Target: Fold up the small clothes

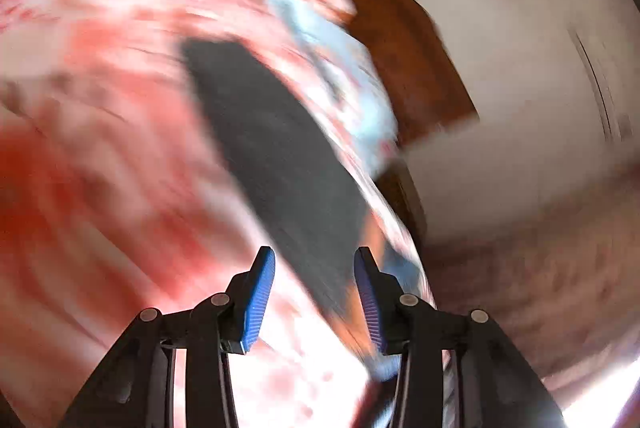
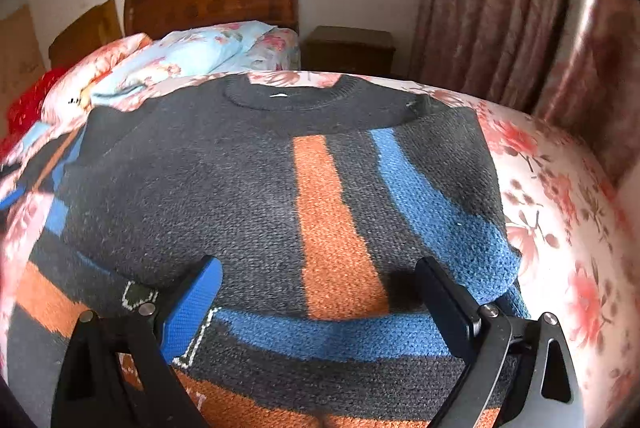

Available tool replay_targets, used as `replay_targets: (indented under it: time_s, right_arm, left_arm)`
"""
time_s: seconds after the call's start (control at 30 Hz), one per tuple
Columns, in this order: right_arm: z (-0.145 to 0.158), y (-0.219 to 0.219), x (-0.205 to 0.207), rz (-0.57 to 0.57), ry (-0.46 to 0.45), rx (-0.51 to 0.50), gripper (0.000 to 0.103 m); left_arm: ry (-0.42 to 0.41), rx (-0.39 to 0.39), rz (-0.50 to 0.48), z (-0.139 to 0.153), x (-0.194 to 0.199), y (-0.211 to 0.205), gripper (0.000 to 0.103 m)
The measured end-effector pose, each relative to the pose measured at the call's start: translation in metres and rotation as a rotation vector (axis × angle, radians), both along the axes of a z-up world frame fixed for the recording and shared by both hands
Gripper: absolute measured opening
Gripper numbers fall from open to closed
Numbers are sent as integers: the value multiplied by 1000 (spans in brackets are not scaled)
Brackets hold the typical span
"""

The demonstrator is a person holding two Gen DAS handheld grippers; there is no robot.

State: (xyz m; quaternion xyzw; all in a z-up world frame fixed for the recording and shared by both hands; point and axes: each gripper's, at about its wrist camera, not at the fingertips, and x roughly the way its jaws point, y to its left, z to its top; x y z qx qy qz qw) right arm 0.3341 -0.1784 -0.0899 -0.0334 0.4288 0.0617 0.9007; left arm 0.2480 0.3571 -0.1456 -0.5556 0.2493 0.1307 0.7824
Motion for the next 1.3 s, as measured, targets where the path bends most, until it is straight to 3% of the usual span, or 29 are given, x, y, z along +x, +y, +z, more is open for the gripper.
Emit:
replay_targets:
  time_s: [0.1, 0.23, 0.3, 0.33, 0.37, 0.47, 0.57, 0.7, 0.8, 0.9, 0.93, 1.03, 1.13, 1.23, 1.3]
  right_arm:
    - [-2, 2, 0, 19, -8, -16, 103]
    - [1, 6, -2, 27, -11, -3, 103]
    - [1, 2, -1, 15, -11, 14, 103]
    - [2, 0, -1, 11, -15, 18, 103]
    - [3, -1, -3, 7, -26, 23, 103]
    - [8, -2, -9, 0, -73, 32, 103]
    - [15, -6, -17, -5, -120, 54, 103]
    - [23, -20, -26, -24, -179, 137, 103]
    - [28, -34, -32, -51, -232, 214, 103]
    - [33, -45, -37, -82, -278, 266, 103]
    - [35, -48, -40, -92, -298, 281, 103]
    - [40, -64, -51, -153, -369, 331, 103]
    - [41, -77, -52, -206, -378, 375, 103]
    - [40, -81, -51, -208, -376, 394, 103]
    - [41, -76, -49, -189, -368, 381, 103]
  left_arm:
    - [32, -54, 66, -16, 1, 42, 40]
    - [50, -59, 12, -19, 34, 57, 40]
    - [55, -53, 10, -18, 47, 62, 31]
    - [81, -41, 27, -19, 52, 62, 15]
    - [92, -38, 49, -20, 50, 66, 10]
    - [17, -31, 155, -7, 34, 52, 10]
    - [-69, 78, 180, 37, 21, 14, 10]
    - [-224, 283, -62, 111, 46, -76, 10]
    - [-325, 425, -329, 148, 68, -169, 10]
    - [-344, 503, -600, 144, 90, -262, 12]
    - [-317, 543, -704, 131, 98, -299, 15]
    - [-207, 622, -877, 88, 110, -358, 17]
    - [-125, 610, -914, 56, 109, -367, 17]
    - [-150, 629, -860, 58, 86, -344, 17]
    - [-166, 662, -771, 70, 67, -315, 21]
